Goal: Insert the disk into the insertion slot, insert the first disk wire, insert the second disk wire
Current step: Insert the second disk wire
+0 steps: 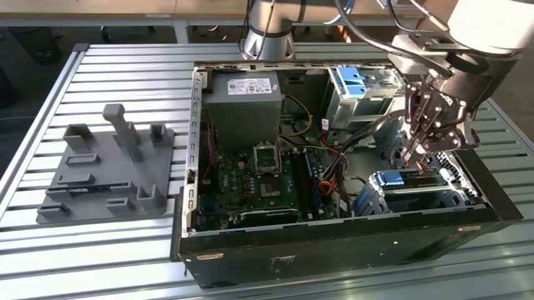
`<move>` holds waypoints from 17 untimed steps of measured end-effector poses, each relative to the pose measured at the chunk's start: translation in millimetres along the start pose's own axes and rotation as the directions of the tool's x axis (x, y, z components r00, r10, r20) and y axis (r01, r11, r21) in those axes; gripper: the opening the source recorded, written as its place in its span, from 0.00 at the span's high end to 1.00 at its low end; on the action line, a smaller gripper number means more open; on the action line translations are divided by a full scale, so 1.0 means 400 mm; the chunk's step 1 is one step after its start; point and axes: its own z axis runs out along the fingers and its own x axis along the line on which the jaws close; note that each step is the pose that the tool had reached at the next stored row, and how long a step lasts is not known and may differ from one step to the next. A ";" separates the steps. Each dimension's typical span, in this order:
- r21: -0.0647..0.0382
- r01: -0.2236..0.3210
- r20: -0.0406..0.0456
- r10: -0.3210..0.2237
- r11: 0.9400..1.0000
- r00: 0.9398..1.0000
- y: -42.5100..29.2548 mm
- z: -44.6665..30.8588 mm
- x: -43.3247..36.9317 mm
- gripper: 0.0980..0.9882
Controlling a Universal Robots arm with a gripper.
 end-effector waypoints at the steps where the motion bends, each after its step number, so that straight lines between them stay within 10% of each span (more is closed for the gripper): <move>1: 0.000 0.000 0.005 0.000 1.000 1.000 0.000 0.000 0.004 0.95; 6: -0.001 0.000 0.031 0.000 1.000 1.000 -0.001 0.002 0.019 0.95; 17: -0.001 0.000 0.045 0.000 1.000 0.999 -0.001 0.002 0.021 0.95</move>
